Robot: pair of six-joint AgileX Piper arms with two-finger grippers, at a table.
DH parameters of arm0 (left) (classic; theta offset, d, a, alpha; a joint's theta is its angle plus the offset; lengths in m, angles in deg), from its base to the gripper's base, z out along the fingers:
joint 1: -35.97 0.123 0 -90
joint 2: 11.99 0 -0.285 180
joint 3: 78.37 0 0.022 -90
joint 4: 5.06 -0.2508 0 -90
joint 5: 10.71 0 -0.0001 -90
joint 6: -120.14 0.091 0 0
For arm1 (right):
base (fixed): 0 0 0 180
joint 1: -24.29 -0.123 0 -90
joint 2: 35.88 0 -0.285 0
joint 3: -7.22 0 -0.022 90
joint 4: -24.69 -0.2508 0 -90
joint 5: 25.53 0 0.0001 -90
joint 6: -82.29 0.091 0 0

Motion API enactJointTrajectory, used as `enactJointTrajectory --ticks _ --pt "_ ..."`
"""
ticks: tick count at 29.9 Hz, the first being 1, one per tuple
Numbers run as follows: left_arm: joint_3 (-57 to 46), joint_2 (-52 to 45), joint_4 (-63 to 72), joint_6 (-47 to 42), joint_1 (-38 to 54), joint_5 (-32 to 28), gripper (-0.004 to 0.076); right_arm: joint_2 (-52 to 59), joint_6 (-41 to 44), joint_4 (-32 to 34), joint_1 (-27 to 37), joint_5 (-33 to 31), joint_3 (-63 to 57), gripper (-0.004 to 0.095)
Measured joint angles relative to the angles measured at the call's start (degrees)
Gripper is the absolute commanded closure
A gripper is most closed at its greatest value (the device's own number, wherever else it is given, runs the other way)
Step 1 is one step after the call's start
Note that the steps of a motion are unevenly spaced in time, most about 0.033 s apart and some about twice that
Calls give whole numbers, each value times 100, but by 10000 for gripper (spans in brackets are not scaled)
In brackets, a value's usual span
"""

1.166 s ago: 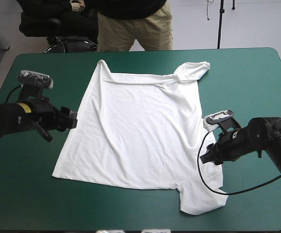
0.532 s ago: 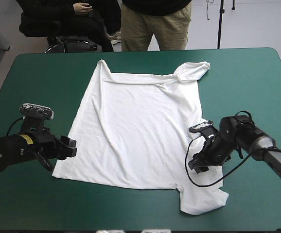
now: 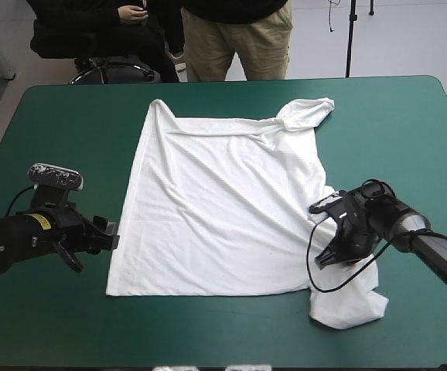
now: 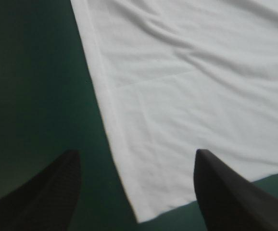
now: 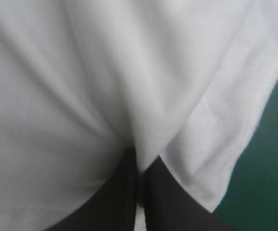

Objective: Fold the cloth

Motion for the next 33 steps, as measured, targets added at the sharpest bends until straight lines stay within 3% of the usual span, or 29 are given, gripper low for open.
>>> enactJointTrajectory --ticks 6,14,17,24,27,30,33 --pt "206 0 0 0 0 12 241 -123 345 787 1139 273 208 926" --pt "379 0 -38 0 0 149 240 -945 198 982 2638 548 1735 926" --pt "384 0 -40 0 0 223 241 -1486 -1 1050 2876 552 2511 926" --pt "384 0 -173 0 0 446 240 -2977 -19 1878 3067 447 4587 924" --pt "384 0 -222 0 0 481 240 -3478 25 1871 3166 365 5382 908" --pt "384 0 -311 -3 0 494 240 -3823 -49 1576 3268 199 5936 751" --pt "384 0 -345 -10 0 499 240 -3959 -254 1134 3354 43 6150 435"
